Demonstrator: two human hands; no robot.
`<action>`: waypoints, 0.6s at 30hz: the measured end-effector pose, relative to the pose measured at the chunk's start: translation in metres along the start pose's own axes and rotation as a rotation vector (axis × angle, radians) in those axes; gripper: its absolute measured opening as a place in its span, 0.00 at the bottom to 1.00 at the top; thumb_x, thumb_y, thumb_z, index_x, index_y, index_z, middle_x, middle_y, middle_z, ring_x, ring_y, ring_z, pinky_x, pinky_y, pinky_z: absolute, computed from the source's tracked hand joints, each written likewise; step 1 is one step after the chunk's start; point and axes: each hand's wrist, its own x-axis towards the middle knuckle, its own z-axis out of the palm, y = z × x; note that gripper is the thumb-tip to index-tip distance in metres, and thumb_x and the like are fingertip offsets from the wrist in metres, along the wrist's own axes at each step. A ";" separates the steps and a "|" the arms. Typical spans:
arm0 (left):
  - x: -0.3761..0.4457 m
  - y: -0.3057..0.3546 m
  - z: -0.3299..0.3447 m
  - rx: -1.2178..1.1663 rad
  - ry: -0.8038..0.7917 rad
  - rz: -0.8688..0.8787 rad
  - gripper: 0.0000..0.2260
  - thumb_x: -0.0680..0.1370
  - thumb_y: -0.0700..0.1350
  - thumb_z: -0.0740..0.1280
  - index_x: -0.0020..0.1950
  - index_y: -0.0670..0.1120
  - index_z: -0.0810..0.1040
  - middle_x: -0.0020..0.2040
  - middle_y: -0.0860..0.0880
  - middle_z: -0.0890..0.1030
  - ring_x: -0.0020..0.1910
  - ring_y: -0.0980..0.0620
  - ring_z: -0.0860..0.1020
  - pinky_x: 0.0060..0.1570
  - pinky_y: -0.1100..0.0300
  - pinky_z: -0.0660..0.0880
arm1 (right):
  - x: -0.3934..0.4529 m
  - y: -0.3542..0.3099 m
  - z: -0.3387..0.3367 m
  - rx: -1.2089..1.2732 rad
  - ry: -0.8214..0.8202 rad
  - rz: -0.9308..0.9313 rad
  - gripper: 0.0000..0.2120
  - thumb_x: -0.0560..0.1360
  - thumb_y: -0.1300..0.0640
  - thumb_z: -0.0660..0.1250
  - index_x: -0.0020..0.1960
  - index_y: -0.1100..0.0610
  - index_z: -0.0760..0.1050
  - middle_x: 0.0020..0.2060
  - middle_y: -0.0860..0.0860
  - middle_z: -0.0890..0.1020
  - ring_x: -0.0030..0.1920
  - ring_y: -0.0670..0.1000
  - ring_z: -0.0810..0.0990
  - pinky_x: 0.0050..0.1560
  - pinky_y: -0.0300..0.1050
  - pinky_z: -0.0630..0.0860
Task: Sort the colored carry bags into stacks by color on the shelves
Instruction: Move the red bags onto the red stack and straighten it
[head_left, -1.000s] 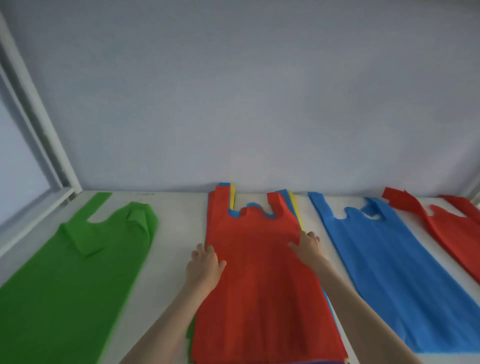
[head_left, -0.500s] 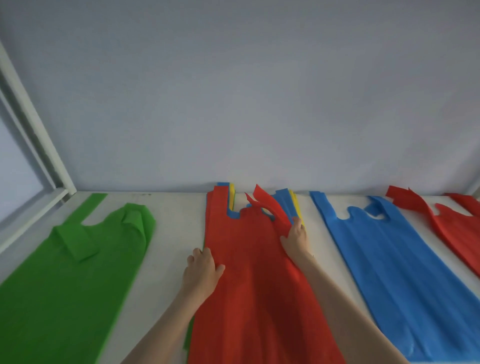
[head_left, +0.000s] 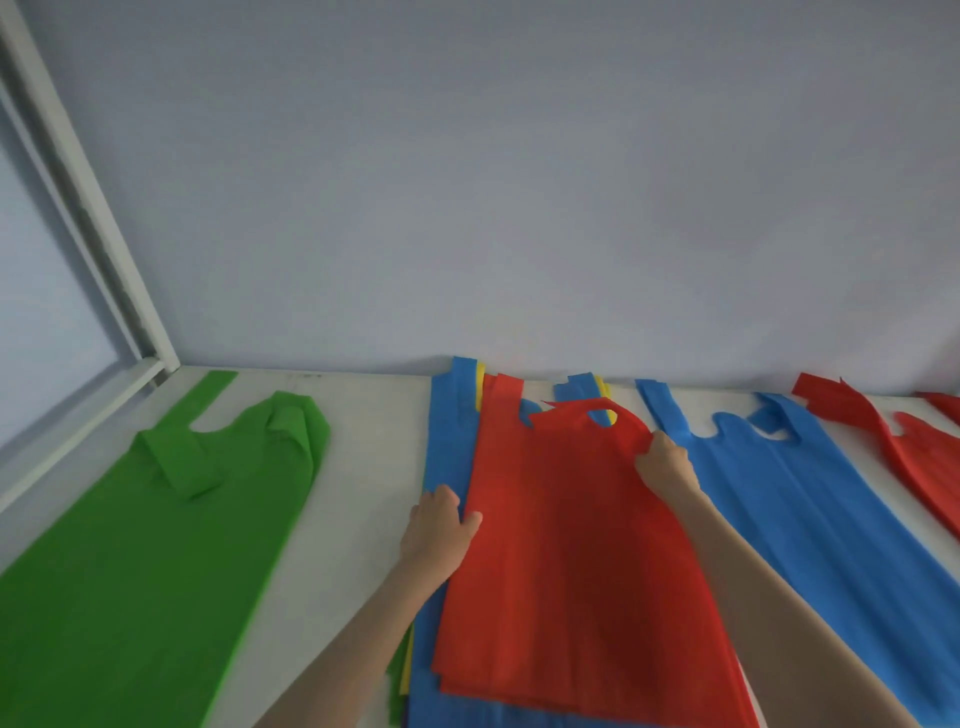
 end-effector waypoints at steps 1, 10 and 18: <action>0.000 0.002 0.001 -0.024 -0.020 -0.015 0.18 0.78 0.49 0.62 0.62 0.39 0.70 0.60 0.41 0.75 0.60 0.44 0.74 0.61 0.54 0.70 | 0.002 0.002 0.000 0.023 -0.023 -0.016 0.14 0.76 0.64 0.55 0.60 0.67 0.68 0.59 0.65 0.75 0.56 0.63 0.75 0.48 0.49 0.69; 0.003 0.018 0.009 -0.084 -0.085 -0.065 0.14 0.78 0.45 0.60 0.57 0.36 0.73 0.57 0.39 0.79 0.57 0.42 0.77 0.54 0.54 0.73 | 0.001 0.017 0.000 0.182 -0.042 -0.015 0.17 0.78 0.58 0.57 0.62 0.68 0.69 0.58 0.65 0.76 0.45 0.56 0.72 0.43 0.45 0.65; -0.002 0.055 0.011 -0.113 0.019 -0.048 0.06 0.78 0.44 0.61 0.49 0.41 0.69 0.55 0.38 0.78 0.58 0.40 0.76 0.52 0.54 0.71 | 0.014 0.031 -0.008 0.218 0.022 -0.008 0.17 0.80 0.58 0.51 0.61 0.68 0.69 0.59 0.66 0.75 0.59 0.65 0.74 0.50 0.51 0.71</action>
